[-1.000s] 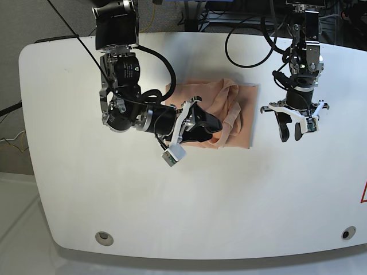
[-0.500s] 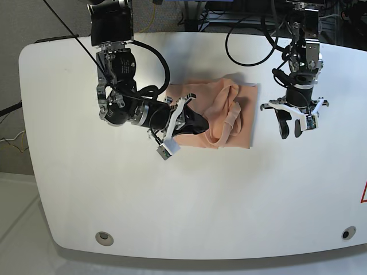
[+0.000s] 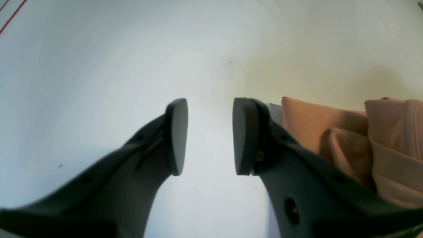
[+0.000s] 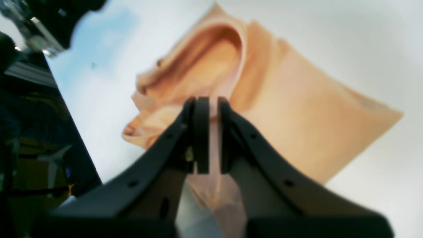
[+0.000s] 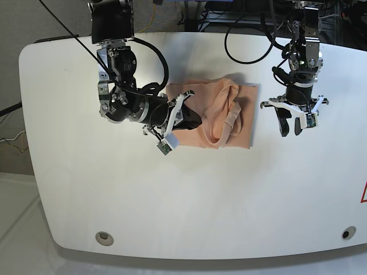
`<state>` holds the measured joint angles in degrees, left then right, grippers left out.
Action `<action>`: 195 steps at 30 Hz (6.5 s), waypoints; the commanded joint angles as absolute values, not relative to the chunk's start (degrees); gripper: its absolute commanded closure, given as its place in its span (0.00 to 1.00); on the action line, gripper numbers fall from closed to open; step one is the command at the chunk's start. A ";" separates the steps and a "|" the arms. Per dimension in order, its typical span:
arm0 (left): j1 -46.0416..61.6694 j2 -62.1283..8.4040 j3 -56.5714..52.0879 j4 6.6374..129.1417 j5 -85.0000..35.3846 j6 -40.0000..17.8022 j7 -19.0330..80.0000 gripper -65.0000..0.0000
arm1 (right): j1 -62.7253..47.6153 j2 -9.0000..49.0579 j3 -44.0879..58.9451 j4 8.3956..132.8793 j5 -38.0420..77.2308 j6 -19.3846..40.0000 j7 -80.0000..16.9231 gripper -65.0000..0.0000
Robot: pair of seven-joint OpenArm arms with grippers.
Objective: Fold the T-shirt properly
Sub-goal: 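Press the folded bundle flat with the right gripper, then slide the right gripper across the bundle toward the left gripper, then grasp the bundle with both grippers and rotate it on the table, then pinch the bundle edges with both grippers and pull them apart to square it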
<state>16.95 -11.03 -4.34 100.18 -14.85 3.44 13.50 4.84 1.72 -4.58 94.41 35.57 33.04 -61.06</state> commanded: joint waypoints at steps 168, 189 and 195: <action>12.88 -8.92 16.40 93.93 -15.08 17.54 15.78 0.98 | 6.81 2.33 -12.70 80.92 19.65 20.00 -42.24 0.99; 5.49 -8.84 16.66 91.03 -14.81 10.24 15.78 0.98 | -1.89 1.54 -12.62 92.62 19.91 4.35 -42.15 0.99; 3.38 -8.75 16.75 88.04 -14.81 9.98 15.78 0.98 | -4.00 1.01 -12.62 94.02 20.00 -1.36 -41.19 0.99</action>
<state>4.86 -8.82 16.86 88.01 -15.09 10.24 17.17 -3.60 1.61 -12.69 92.42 19.68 0.49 -42.74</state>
